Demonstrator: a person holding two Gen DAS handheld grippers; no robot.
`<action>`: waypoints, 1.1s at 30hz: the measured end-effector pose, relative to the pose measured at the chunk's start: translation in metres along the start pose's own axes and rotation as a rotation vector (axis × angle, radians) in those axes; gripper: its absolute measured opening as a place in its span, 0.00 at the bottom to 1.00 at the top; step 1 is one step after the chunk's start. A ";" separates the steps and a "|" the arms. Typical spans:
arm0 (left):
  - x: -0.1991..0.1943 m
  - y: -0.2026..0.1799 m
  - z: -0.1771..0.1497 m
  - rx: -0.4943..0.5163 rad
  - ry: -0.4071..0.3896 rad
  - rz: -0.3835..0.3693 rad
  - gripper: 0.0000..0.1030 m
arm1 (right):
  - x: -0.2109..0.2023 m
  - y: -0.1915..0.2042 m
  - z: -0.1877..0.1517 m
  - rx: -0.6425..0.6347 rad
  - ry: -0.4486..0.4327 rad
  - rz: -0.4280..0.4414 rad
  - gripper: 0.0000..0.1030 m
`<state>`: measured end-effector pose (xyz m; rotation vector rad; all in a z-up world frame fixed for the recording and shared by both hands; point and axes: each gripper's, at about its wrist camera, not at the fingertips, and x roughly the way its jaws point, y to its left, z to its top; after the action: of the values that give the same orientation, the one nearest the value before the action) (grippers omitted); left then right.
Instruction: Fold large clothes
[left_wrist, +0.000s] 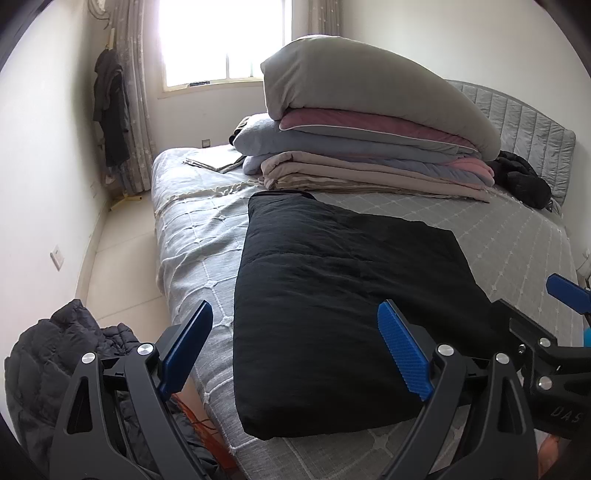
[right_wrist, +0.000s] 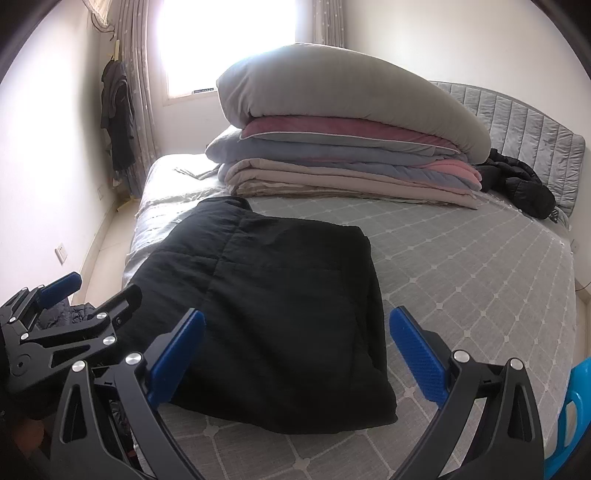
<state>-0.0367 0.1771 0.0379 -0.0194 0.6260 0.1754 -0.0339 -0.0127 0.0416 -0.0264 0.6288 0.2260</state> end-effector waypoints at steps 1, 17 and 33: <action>0.000 0.000 0.000 -0.001 0.001 -0.001 0.85 | 0.000 0.000 -0.001 0.000 0.003 0.000 0.94; -0.001 0.000 0.000 -0.006 0.001 -0.001 0.85 | -0.001 0.003 -0.003 -0.004 0.005 -0.007 0.94; 0.000 0.002 0.000 -0.009 0.013 0.006 0.85 | -0.002 0.005 -0.002 -0.006 0.005 -0.015 0.94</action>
<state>-0.0369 0.1793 0.0381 -0.0275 0.6386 0.1839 -0.0376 -0.0079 0.0408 -0.0378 0.6328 0.2136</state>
